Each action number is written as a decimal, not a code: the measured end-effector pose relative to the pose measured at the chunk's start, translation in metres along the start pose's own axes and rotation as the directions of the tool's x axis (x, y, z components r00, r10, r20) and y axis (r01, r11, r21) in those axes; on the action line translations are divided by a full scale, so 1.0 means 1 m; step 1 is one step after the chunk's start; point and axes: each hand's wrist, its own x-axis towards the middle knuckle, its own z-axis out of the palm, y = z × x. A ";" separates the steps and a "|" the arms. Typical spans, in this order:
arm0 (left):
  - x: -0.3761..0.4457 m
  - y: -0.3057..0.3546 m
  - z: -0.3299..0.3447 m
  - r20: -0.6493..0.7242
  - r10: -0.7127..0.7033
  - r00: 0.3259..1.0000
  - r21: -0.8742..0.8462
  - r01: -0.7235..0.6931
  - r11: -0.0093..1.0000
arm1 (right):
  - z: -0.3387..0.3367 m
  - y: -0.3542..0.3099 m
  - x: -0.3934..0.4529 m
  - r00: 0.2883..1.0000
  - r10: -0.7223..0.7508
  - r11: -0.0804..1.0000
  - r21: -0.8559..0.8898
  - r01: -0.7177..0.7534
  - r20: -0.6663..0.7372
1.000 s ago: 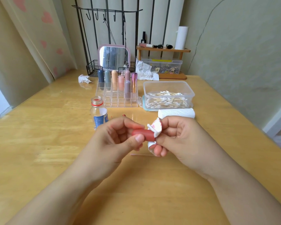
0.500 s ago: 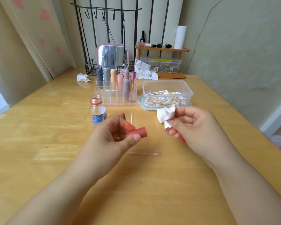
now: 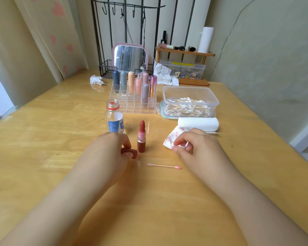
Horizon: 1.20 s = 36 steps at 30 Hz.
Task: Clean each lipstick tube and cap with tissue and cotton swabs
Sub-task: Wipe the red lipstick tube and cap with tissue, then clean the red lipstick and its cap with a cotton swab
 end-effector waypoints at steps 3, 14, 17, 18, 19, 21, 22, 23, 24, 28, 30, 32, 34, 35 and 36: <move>0.003 -0.002 0.001 0.013 -0.042 0.999 0.028 0.042 0.999 | -0.001 -0.009 -0.009 0.976 -0.098 0.995 0.007 0.098 0.195; 0.009 -0.010 0.007 -0.018 0.003 1.000 -0.053 -0.003 0.999 | -0.001 -0.015 -0.009 0.975 -0.002 1.000 0.010 0.000 0.224; 0.009 -0.005 0.012 -0.108 0.075 0.991 -0.178 -0.094 0.979 | -0.005 -0.016 -0.009 0.988 0.031 0.976 0.209 -0.063 0.150; 0.009 -0.003 0.014 -0.121 0.097 0.988 -0.206 -0.120 0.971 | -0.005 -0.016 -0.009 0.987 0.046 0.959 0.269 -0.088 0.156; 0.009 -0.001 0.018 -0.126 0.115 0.985 -0.222 -0.141 0.965 | -0.005 -0.015 -0.010 0.984 0.054 0.943 0.316 -0.106 0.169; 0.010 -0.001 0.024 -0.135 0.137 0.981 -0.220 -0.164 0.962 | -0.004 -0.014 -0.009 0.981 0.055 0.922 0.368 -0.120 0.184; 0.012 -0.001 0.027 -0.143 0.139 0.980 -0.210 -0.167 0.963 | -0.004 -0.014 -0.009 0.982 0.053 0.915 0.386 -0.121 0.182; 0.013 -0.002 0.029 -0.156 0.138 0.978 -0.207 -0.169 0.964 | -0.005 -0.014 -0.009 0.983 0.051 0.905 0.407 -0.120 0.176; 0.015 -0.003 0.031 -0.172 0.136 0.976 -0.215 -0.172 0.961 | -0.005 -0.015 -0.009 0.985 0.049 0.894 0.432 -0.118 0.167; 0.021 -0.003 0.033 -0.214 0.131 0.968 -0.249 -0.184 0.951 | -0.008 -0.019 -0.009 0.990 0.035 0.859 0.501 -0.101 0.138; 0.022 -0.003 0.035 -0.207 0.133 0.969 -0.237 -0.182 0.954 | -0.008 -0.021 -0.009 0.991 0.022 0.856 0.509 -0.086 0.130; 0.022 -0.003 0.034 -0.220 0.139 0.966 -0.238 -0.191 0.952 | -0.008 -0.022 -0.010 0.993 0.011 0.852 0.518 -0.072 0.120; 0.019 -0.001 0.032 -0.258 0.131 0.957 -0.292 -0.206 0.934 | -0.009 -0.024 -0.011 0.995 0.007 0.843 0.535 -0.059 0.098; 0.017 0.000 0.029 -0.284 0.116 0.952 -0.333 -0.211 0.919 | -0.010 -0.025 -0.012 0.997 0.007 0.836 0.547 -0.047 0.075; 0.013 0.001 0.026 -0.301 0.094 0.949 -0.382 -0.210 0.900 | -0.011 -0.025 -0.012 0.999 0.008 0.828 0.560 -0.032 0.045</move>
